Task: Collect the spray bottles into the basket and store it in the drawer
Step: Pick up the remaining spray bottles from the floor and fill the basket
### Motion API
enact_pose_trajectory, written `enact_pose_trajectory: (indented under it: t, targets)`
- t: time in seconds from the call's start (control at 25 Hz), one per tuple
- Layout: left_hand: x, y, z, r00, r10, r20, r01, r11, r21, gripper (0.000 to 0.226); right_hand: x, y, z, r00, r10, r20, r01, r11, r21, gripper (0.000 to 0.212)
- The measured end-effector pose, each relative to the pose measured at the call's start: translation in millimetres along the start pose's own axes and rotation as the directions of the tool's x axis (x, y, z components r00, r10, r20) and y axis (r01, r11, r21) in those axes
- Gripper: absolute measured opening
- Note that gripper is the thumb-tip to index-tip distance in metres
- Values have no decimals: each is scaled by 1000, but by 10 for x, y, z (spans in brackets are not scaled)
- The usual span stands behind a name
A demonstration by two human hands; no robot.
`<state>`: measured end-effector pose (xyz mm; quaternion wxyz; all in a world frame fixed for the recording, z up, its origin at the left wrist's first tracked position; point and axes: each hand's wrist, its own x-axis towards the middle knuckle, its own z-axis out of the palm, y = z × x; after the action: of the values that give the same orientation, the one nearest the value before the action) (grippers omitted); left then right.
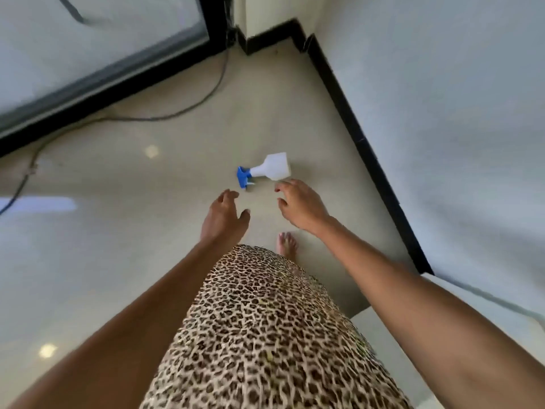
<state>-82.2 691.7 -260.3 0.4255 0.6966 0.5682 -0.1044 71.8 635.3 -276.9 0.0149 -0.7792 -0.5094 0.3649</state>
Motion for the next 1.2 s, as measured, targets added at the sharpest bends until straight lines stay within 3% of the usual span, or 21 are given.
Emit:
enact_pose_trajectory:
  t: [0.32,0.64,0.76,0.92,1.08,1.2]
  targets:
    - [2009,-866,1371,975,-222,22,223,967,-119,43,1869,750,1593,958,-252,135,285,862,-419,41]
    - [2728,-1386,2092,927,-375,1,356,879,-317,35,2677,865,2195,946,-282,158,320,744,-587,34]
    - [2716,-1355,2089,921,-390,-9,360,858,-367,35,2637,861,2153,949,-290,120,307,778,-548,29]
    - [2458,-1103,1742,947,-311,-77,263,892,-369,33,2360,892,1784,956,-295,9,273,873,-404,33]
    - [1998,-539,1095,971,-206,-124,141,907,-396,27,1843,697,1029,962,-232,-142,209,964,-163,35]
    - [1542,36,496,967,-98,-234,-13,902,-432,25,1352,442,308,966,-151,-211,166,985,51,43]
